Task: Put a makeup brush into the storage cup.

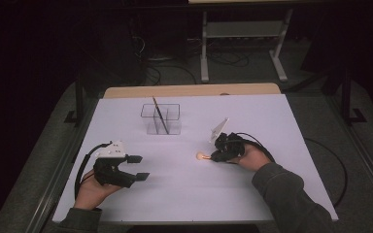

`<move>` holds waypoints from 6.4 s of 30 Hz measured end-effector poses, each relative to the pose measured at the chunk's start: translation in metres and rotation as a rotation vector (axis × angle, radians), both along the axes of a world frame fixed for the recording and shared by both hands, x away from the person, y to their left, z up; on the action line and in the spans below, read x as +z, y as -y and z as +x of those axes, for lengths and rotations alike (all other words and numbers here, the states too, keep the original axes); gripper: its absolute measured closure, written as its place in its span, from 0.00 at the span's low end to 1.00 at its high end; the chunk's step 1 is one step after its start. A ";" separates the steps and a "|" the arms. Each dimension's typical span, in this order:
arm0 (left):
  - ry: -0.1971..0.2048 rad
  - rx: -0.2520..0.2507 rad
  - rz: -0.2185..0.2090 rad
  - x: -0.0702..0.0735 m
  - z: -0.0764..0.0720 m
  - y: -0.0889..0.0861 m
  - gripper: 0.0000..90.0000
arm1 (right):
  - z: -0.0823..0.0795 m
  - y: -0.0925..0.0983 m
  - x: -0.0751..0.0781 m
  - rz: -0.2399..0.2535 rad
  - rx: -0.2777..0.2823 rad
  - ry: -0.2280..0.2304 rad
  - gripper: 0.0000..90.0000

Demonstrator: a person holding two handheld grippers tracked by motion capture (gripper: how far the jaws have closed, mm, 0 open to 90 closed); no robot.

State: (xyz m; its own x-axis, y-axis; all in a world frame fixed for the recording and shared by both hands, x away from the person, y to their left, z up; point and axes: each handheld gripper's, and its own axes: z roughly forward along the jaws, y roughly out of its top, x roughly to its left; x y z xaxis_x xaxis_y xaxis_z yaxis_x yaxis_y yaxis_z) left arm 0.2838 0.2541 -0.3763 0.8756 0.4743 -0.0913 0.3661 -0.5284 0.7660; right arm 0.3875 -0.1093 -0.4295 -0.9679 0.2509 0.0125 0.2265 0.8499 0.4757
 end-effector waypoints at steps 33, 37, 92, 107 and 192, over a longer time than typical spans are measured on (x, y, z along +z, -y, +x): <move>-0.001 -0.005 0.002 -0.001 0.000 0.002 0.37 | 0.005 0.005 0.010 0.104 -0.053 -0.107 0.92; -0.003 -0.004 -0.002 -0.001 0.000 0.003 0.37 | 0.003 0.006 0.014 0.133 -0.054 -0.109 0.92; -0.004 -0.056 -0.010 0.004 0.002 0.021 0.38 | -0.018 0.017 0.040 0.582 -0.051 -0.150 0.93; -0.018 -0.103 -0.020 0.039 0.020 0.053 0.44 | -0.034 -0.007 0.043 0.595 0.022 -0.134 0.93; -0.146 -0.218 0.046 0.065 0.041 0.104 0.93 | -0.057 -0.049 0.061 0.448 0.174 0.027 0.92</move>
State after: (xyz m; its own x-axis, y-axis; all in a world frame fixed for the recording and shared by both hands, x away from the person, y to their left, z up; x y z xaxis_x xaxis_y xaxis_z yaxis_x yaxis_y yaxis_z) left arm 0.3248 0.1497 -0.3111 0.9368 0.2823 -0.2068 0.3444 -0.6397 0.6871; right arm 0.3307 -0.0604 -0.3686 -0.9965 0.0607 0.0570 0.0818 0.5842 0.8075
